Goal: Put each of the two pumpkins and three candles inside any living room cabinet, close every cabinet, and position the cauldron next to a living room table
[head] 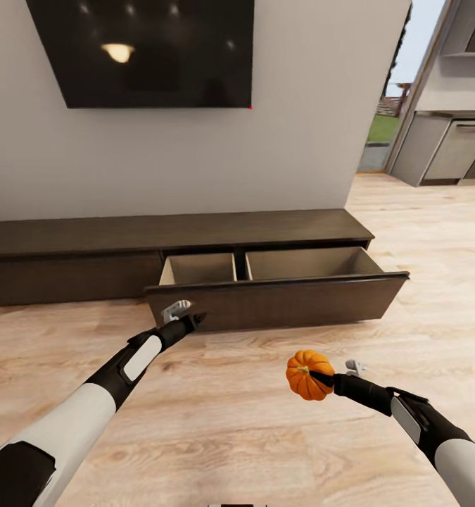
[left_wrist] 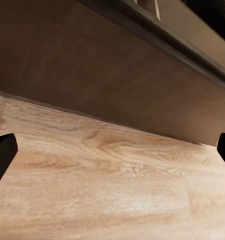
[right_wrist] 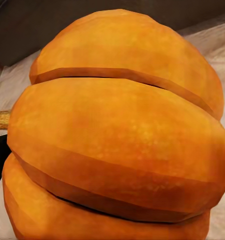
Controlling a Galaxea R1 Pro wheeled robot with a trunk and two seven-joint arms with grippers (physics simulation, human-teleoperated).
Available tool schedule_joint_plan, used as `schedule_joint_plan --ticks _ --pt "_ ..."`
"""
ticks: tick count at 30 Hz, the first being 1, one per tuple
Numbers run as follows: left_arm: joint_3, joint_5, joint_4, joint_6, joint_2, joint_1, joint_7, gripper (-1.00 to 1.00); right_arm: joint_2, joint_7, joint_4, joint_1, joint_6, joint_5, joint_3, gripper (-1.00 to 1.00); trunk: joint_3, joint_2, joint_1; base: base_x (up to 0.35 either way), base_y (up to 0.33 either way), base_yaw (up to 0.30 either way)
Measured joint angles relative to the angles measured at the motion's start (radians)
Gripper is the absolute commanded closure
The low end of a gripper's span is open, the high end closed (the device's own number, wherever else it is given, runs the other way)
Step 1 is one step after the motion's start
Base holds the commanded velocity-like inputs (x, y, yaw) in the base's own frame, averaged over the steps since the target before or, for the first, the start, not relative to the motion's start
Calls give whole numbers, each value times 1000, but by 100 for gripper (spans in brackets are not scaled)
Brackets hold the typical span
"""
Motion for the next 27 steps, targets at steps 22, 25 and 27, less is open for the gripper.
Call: schedule_joint_plan --ticks 22,25,27 --pt "-1 0 1 -2 -6 5 0 -100 -1 -26 0 0 0 -2 0 100 69 126 -69 -7 0 255" --pt "-1 0 1 -2 -5 5 0 -100 0 -28 -1 0 1 0 1 100 78 147 -80 0 0 18" --pt "-1 0 1 -2 -5 5 0 -100 0 -32 -1 0 0 1 0 100 85 161 -88 0 0 4"
